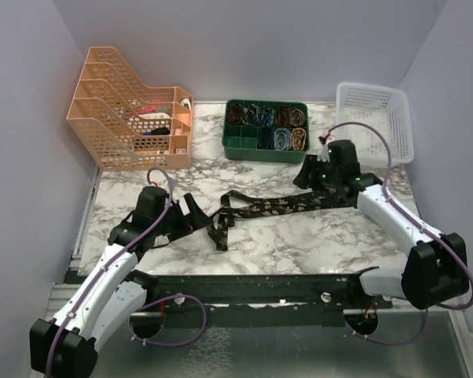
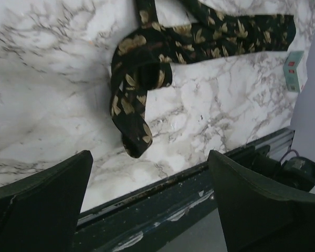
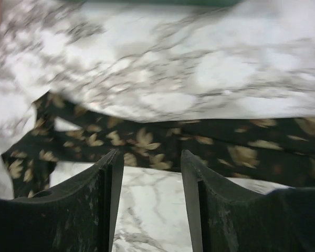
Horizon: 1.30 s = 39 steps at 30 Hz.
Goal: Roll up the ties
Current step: Flatten out the tie at the center of the board.
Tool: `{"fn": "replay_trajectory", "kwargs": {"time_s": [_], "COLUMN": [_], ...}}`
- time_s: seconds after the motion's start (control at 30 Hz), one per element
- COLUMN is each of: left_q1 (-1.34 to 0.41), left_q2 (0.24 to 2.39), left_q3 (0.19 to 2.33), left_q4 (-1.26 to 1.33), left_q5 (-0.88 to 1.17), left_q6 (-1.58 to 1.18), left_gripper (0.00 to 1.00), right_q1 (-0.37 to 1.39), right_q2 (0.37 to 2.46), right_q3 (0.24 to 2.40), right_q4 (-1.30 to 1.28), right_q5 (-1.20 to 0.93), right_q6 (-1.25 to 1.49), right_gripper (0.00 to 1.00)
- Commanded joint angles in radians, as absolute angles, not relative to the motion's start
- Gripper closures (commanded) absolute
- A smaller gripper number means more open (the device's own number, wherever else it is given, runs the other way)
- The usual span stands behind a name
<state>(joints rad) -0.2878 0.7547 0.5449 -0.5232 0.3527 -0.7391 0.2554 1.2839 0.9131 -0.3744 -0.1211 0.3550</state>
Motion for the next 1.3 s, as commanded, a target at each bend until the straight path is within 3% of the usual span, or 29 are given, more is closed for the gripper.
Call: {"fn": "replay_trajectory", "kwargs": {"time_s": [0.0,0.33,0.67,0.83,1.0,1.1,1.23,1.27], "left_q1": [-0.438,-0.705,-0.804,-0.816,-0.818,-0.818,-0.818,-0.818], "left_q2": [0.764,0.814,0.934,0.983,1.002,0.998,0.991,0.987], "left_q3": [0.509,0.437,0.392,0.343,0.309,0.307,0.316,0.324], "left_q4": [-0.513,-0.45,-0.259,-0.163,-0.09,-0.094,-0.133,-0.144], "left_q5": [0.262,0.096,-0.018,-0.024,-0.021,-0.036,-0.072,-0.085], "left_q6": [-0.886,-1.022,-1.034,-1.018,-1.004,-0.974,-0.945,-0.93], "left_gripper": [0.09,0.18,0.38,0.5,0.56,0.67,1.0,1.0], "right_q1": [0.385,0.556,0.56,0.56,0.56,0.55,0.511,0.508], "right_q2": [1.355,1.551,1.56,1.557,1.5,1.445,1.351,1.334], "right_q3": [0.841,0.944,0.925,0.978,0.976,0.966,0.924,0.915], "right_q4": [-0.155,-0.162,-0.15,-0.267,-0.315,-0.371,-0.357,-0.35], "right_q5": [-0.338,-0.325,-0.356,-0.157,0.096,0.302,0.266,0.252], "right_q6": [0.324,0.246,0.235,0.233,0.309,0.419,0.447,0.443], "right_gripper": [0.47,0.52,0.52,0.53,0.54,0.52,0.51,0.5]}}
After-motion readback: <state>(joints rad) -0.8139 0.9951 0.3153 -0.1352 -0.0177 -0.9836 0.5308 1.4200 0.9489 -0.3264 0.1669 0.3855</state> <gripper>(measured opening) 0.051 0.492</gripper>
